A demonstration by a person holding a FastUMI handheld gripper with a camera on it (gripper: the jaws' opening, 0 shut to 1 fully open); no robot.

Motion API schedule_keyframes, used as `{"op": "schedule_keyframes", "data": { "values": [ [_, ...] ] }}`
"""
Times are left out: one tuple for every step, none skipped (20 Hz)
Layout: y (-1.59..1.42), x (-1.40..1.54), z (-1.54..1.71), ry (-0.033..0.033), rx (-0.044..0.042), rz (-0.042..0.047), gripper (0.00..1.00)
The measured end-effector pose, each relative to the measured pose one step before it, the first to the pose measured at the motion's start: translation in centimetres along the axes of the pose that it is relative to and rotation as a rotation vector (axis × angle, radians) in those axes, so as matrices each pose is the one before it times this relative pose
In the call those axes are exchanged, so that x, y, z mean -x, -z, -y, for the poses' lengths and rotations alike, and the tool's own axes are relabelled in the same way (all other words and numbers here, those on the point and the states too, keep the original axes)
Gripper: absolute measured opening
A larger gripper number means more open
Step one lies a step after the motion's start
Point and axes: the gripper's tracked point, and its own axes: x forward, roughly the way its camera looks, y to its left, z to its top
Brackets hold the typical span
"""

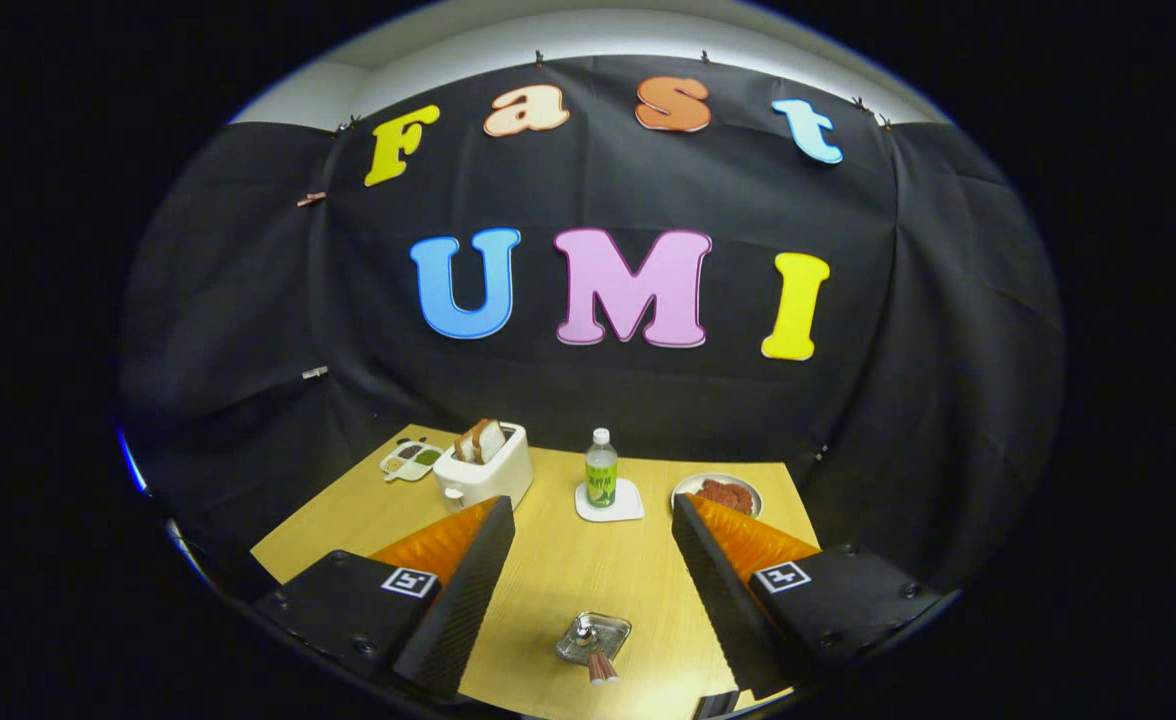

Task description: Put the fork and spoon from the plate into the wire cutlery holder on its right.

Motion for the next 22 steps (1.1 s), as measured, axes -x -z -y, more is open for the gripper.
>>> {"op": "schedule_keyframes", "data": {
  "values": [
    [-0.430,0.348,0.047,-0.00593,-0.00882,0.02206,0.97],
    [-0.391,0.415,-0.243,-0.01481,-0.01401,0.01911,0.97],
    [-0.259,0.296,-0.004,-0.00997,-0.01005,0.01441,0.97],
    [-0.326,0.187,0.408,-0.00408,-0.00244,0.01579,0.97],
    [-0.038,0.275,0.391,-0.00256,-0.00126,0.00910,0.97],
    [0.110,0.079,0.111,-0.00901,-0.00104,0.00707,0.97],
    [0.036,0.282,0.122,-0.01149,-0.00278,0.00713,0.97],
    [0.250,0.198,0.200,-0.00715,0.00236,0.00015,0.97],
    [0.239,0.108,0.305,-0.00175,0.00137,0.00161,0.97],
    [0.337,0.122,0.254,-0.00413,-0.00092,-0.00297,0.97],
    [0.093,0.191,0.111,-0.00593,-0.00310,0.00438,0.97],
    [0.094,0.255,0.142,-0.00330,-0.00156,0.00258,0.97],
    [0.098,0.141,0.132,-0.00394,0.00171,0.00353,0.97],
    [0.214,0.192,0.091,-0.00365,0.00267,0.00030,0.97],
    [0.155,0.114,0.003,-0.00422,0.00165,0.00016,0.97],
    [0.132,0.262,-0.077,-0.00525,0.00157,0.00006,0.97],
    [0.287,0.204,-0.029,-0.00477,0.00055,-0.00719,0.97],
    [0.199,0.063,-0.068,-0.00531,-0.00104,-0.00171,0.97],
    [0.132,0.104,0.014,-0.00161,-0.00508,-0.00003,0.97],
    [0.164,0.161,-0.128,-0.00526,-0.00418,-0.00101,0.97],
    [0.054,0.043,0.006,-0.00107,-0.00033,-0.00119,0.97],
    [0.016,0.127,-0.002,-0.00311,0.00182,-0.00208,0.97]
  ]
}}
